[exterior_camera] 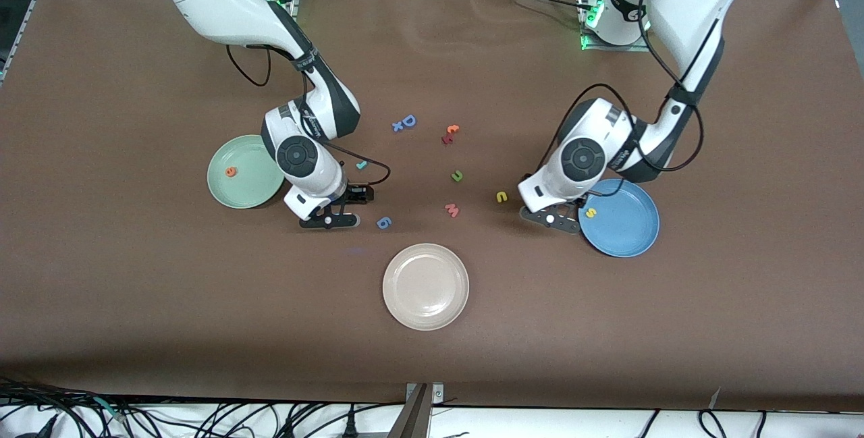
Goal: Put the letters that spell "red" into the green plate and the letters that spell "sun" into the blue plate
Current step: 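Grasp the teal letter and yellow u with the right and left grippers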
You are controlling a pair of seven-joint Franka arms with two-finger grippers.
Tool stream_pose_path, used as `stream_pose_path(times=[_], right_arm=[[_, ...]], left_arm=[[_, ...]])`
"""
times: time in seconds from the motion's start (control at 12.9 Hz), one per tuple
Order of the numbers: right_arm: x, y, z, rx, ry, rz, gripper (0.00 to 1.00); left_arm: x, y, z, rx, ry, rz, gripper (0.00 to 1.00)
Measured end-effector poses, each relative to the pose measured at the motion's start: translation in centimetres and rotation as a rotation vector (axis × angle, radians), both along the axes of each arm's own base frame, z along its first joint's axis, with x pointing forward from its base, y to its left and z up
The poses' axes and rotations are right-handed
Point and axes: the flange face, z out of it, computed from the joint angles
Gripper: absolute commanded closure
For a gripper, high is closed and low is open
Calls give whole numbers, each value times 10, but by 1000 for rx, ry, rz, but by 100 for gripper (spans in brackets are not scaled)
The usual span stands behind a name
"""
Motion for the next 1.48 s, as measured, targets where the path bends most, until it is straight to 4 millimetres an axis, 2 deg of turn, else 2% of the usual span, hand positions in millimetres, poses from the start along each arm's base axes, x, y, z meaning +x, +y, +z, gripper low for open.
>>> stream_pose_path(times=[0.08, 0.23, 0.54, 0.62, 0.86, 1.01, 1.09, 1.24, 1.32, 1.4, 1.48], right_arm=[[-1, -1, -5, -3, 7, 0, 42], [-3, -1, -7, -6, 11, 0, 42], [-3, -1, -5, -6, 11, 1, 43], [-3, -1, -5, -6, 11, 1, 54], [-4, 1, -3, -4, 12, 4, 76], [-4, 1, -1, -3, 11, 3, 86], [-5, 1, 0, -5, 14, 4, 86], [-5, 1, 0, -5, 14, 4, 86], [-5, 1, 0, -7, 17, 4, 86], [-7, -1, 0, -17, 33, 5, 86], [-7, -7, 4, -34, 55, 1, 86]], left_arm=[[2, -20, 1, -16, -7, 47, 6], [0, -48, -7, -15, -8, 124, 18], [-5, -67, -31, -26, -20, 271, 28], [-10, -73, -36, -18, -15, 298, 28], [-16, -76, -45, 1, -10, 308, 29], [-16, -72, -49, 18, -18, 294, 32], [-16, -72, -49, 20, -20, 292, 38], [-16, -73, -49, 19, -20, 294, 70], [-16, -74, -48, 19, -22, 309, 84], [-16, -74, -47, 24, -21, 329, 94], [-16, -75, -45, 27, -21, 342, 97]])
